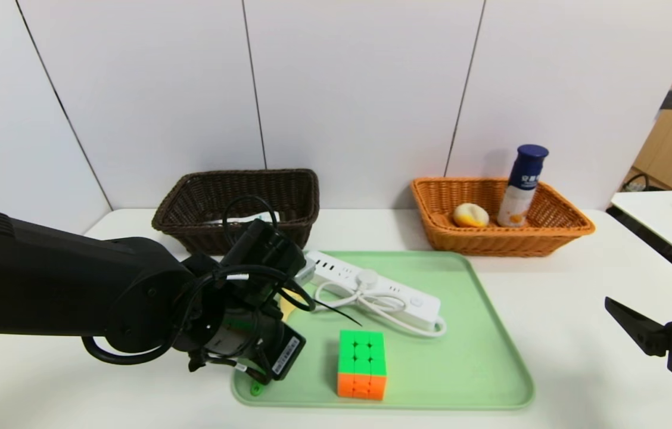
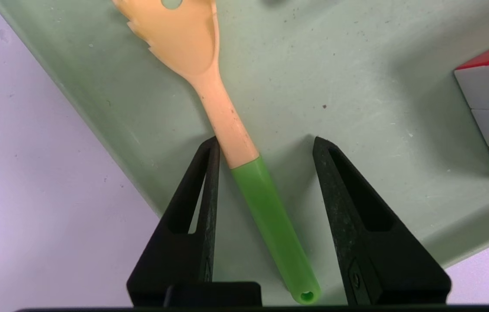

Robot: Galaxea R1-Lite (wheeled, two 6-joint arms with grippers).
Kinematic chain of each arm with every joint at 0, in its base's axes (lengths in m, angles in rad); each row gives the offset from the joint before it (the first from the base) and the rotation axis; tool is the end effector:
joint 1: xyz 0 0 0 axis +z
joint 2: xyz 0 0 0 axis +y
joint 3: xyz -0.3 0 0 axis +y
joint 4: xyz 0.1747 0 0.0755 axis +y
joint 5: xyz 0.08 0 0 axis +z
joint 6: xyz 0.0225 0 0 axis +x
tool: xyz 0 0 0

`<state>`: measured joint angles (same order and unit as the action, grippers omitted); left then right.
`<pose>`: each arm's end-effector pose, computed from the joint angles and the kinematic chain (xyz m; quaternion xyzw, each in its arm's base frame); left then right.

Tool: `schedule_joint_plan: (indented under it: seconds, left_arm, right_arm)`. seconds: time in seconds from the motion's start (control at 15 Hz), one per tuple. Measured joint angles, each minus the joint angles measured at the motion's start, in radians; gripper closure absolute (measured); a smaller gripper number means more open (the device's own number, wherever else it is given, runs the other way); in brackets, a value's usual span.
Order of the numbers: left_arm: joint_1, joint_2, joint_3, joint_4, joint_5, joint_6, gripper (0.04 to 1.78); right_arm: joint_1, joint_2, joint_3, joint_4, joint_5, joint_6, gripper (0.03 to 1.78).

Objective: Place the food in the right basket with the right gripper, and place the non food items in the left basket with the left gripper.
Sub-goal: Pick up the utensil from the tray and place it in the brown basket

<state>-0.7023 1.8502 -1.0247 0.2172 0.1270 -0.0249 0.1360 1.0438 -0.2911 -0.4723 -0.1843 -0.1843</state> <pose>0.2372 -0.1970 0.1228 0.1903 0.4589 -0.2403 0.8340 0.1258 0.0130 0.1667 -0.1133 0.1396 -0.0111 0.9836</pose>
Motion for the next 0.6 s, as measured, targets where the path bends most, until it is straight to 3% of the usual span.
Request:
schedule_joint_plan:
  seconds: [0.6]
  left_arm:
    - [-0.015, 0.0, 0.012, -0.026, -0.001, 0.0, 1.05]
  right_arm:
    - [0.0, 0.0, 0.002, 0.001, 0.0, 0.002, 0.1]
